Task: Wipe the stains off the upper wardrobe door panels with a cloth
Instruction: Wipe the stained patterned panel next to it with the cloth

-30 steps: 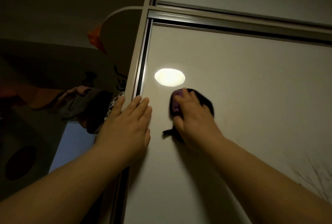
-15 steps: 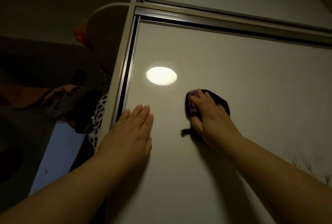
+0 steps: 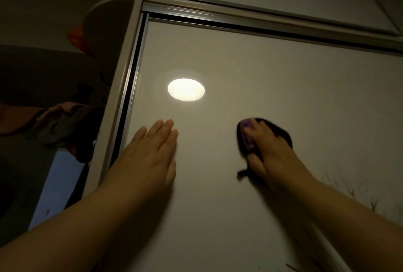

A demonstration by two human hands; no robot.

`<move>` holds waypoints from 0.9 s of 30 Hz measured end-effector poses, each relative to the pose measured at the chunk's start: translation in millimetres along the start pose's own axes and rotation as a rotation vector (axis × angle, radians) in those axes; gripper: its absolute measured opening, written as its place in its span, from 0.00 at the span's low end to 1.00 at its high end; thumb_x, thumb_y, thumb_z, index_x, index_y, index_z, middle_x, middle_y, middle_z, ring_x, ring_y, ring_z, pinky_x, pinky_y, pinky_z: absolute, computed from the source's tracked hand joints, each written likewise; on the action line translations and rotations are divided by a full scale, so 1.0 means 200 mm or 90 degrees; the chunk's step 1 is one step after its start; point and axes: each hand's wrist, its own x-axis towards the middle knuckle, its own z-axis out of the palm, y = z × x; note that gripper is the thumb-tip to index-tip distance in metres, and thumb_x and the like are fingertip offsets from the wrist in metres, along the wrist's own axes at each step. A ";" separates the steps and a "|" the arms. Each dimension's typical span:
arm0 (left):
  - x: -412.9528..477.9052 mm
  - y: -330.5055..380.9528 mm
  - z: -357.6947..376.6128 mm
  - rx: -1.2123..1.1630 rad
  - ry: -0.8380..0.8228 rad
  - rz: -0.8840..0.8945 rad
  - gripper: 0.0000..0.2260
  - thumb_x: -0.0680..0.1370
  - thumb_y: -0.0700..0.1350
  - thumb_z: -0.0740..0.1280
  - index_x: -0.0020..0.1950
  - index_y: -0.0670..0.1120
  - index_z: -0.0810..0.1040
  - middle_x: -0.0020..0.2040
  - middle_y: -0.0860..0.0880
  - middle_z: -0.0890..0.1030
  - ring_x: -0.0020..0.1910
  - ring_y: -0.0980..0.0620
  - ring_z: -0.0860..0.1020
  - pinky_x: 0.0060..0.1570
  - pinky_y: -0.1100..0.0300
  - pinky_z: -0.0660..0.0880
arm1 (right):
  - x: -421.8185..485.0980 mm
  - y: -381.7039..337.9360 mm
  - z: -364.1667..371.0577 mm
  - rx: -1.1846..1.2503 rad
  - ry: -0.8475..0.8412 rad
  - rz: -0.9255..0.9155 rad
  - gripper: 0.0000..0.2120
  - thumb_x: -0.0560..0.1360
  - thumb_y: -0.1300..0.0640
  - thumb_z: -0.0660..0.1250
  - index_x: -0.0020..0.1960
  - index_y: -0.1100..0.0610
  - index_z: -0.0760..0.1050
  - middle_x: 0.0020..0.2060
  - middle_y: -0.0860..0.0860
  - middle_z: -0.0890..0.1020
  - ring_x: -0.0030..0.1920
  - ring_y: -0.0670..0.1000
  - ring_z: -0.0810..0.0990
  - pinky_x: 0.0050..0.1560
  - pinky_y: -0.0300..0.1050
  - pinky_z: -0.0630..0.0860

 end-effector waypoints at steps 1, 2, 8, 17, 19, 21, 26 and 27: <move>0.02 0.01 0.00 0.002 0.007 0.008 0.29 0.74 0.56 0.42 0.71 0.44 0.50 0.73 0.45 0.52 0.71 0.48 0.50 0.68 0.50 0.46 | 0.06 0.01 -0.01 0.001 0.003 0.035 0.29 0.72 0.48 0.58 0.72 0.48 0.59 0.74 0.48 0.58 0.74 0.50 0.53 0.71 0.57 0.56; 0.04 0.03 0.00 -0.002 0.010 0.010 0.29 0.73 0.57 0.40 0.71 0.44 0.49 0.73 0.45 0.49 0.72 0.48 0.48 0.68 0.51 0.44 | 0.12 0.02 -0.01 0.005 0.008 0.062 0.28 0.74 0.51 0.60 0.73 0.48 0.57 0.75 0.48 0.56 0.74 0.49 0.51 0.72 0.56 0.52; 0.14 0.16 0.01 -0.023 0.030 0.006 0.33 0.72 0.57 0.37 0.74 0.45 0.50 0.74 0.46 0.47 0.73 0.49 0.47 0.68 0.54 0.41 | 0.21 -0.16 0.08 0.039 0.013 0.045 0.29 0.74 0.55 0.61 0.73 0.48 0.56 0.76 0.47 0.53 0.75 0.49 0.48 0.72 0.53 0.47; 0.15 0.33 0.07 0.004 0.043 0.007 0.27 0.74 0.51 0.50 0.68 0.38 0.68 0.69 0.38 0.67 0.68 0.41 0.66 0.64 0.45 0.56 | -0.19 0.14 -0.05 0.013 -0.071 -0.147 0.29 0.68 0.47 0.58 0.69 0.45 0.62 0.72 0.48 0.61 0.72 0.51 0.57 0.65 0.53 0.60; 0.16 0.35 0.06 0.007 0.052 0.005 0.27 0.74 0.51 0.50 0.68 0.38 0.68 0.69 0.38 0.68 0.67 0.41 0.66 0.64 0.45 0.57 | -0.11 0.25 -0.12 0.025 -0.034 -0.069 0.29 0.69 0.47 0.58 0.70 0.47 0.62 0.72 0.50 0.62 0.72 0.50 0.56 0.67 0.57 0.60; 0.18 0.38 0.06 0.018 0.062 0.005 0.26 0.74 0.51 0.51 0.67 0.38 0.69 0.68 0.38 0.69 0.66 0.40 0.68 0.63 0.43 0.58 | 0.03 0.30 -0.14 0.020 -0.017 0.008 0.28 0.73 0.50 0.59 0.72 0.48 0.59 0.75 0.49 0.57 0.74 0.50 0.52 0.71 0.57 0.54; 0.22 0.43 0.07 0.020 0.077 -0.014 0.26 0.74 0.50 0.52 0.68 0.37 0.68 0.68 0.38 0.68 0.66 0.40 0.67 0.63 0.43 0.57 | 0.21 0.12 -0.05 0.034 0.013 0.028 0.29 0.74 0.55 0.61 0.73 0.48 0.57 0.76 0.48 0.54 0.75 0.50 0.49 0.71 0.57 0.48; 0.23 0.44 0.07 0.021 0.082 -0.019 0.26 0.74 0.49 0.52 0.68 0.37 0.68 0.68 0.37 0.68 0.66 0.40 0.67 0.63 0.42 0.57 | 0.18 0.09 -0.02 0.033 0.003 -0.004 0.29 0.74 0.55 0.61 0.73 0.48 0.57 0.76 0.48 0.53 0.75 0.50 0.49 0.71 0.57 0.49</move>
